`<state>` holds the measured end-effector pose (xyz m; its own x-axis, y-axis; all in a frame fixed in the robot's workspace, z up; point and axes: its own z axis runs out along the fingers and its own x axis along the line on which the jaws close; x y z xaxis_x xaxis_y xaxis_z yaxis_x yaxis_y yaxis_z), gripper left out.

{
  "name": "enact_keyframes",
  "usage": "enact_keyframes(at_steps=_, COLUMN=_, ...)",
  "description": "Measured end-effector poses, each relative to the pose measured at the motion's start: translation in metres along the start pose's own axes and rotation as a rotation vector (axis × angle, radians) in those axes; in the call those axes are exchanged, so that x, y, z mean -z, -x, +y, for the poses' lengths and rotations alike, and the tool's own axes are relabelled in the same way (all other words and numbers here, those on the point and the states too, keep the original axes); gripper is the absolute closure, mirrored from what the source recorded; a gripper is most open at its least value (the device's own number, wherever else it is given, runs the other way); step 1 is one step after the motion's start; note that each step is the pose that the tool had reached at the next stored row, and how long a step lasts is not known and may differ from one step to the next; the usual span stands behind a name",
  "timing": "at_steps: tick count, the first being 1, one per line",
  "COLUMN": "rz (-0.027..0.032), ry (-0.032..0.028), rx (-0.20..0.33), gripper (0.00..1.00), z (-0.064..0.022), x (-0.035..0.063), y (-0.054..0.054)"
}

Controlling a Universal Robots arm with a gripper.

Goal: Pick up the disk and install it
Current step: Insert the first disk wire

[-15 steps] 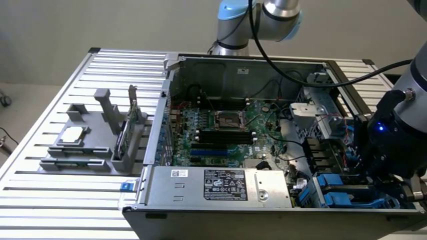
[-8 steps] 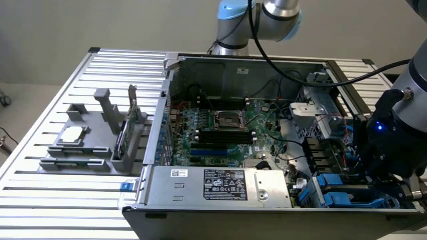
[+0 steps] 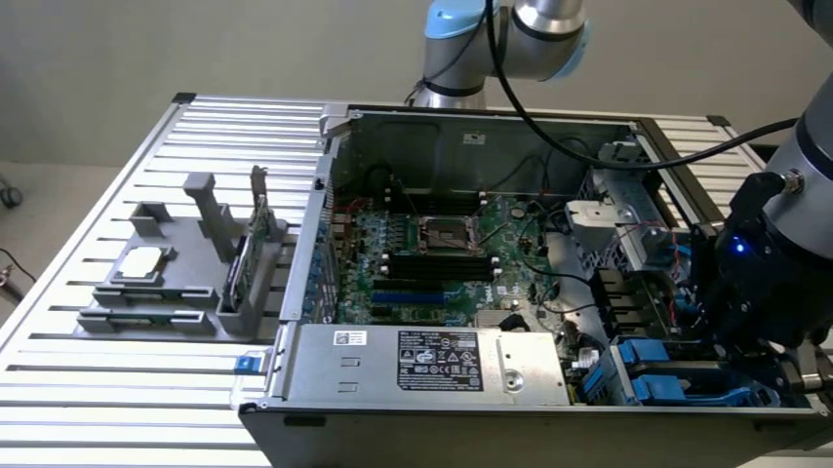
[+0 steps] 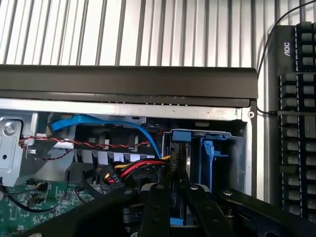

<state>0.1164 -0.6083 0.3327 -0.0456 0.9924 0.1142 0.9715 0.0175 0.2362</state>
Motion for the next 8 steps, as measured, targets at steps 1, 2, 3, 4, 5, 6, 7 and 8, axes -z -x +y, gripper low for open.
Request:
enact_keyframes(at_steps=1, rz=-0.0009, ry=0.0005, rx=-0.004, gripper=0.82, z=-0.0002, x=0.0, y=0.0)
enact_keyframes(at_steps=2, rz=-0.0018, ry=0.0009, rx=-0.007, gripper=0.82, z=-0.0003, x=0.0001, y=0.0)
enact_keyframes(at_steps=3, rz=-0.0025, ry=0.0012, rx=-0.01, gripper=0.82, z=-0.0005, x=0.0001, y=0.0)
enact_keyframes(at_steps=4, rz=-0.0033, ry=0.0016, rx=-0.013, gripper=0.82, z=-0.0007, x=0.0002, y=0.0)
enact_keyframes(at_steps=5, rz=-0.0039, ry=0.0019, rx=-0.016, gripper=0.82, z=-0.0008, x=0.0002, y=-0.0001)
enact_keyframes(at_steps=6, rz=-0.0046, ry=0.0022, rx=-0.019, gripper=0.82, z=-0.001, x=0.0002, y=-0.0001)
enact_keyframes(at_steps=7, rz=-0.0052, ry=0.0025, rx=-0.021, gripper=0.82, z=-0.001, x=0.0002, y=-0.0001)
enact_keyframes(at_steps=8, rz=-0.0057, ry=0.0028, rx=-0.023, gripper=0.82, z=-0.001, x=0.0002, y=-0.0002)
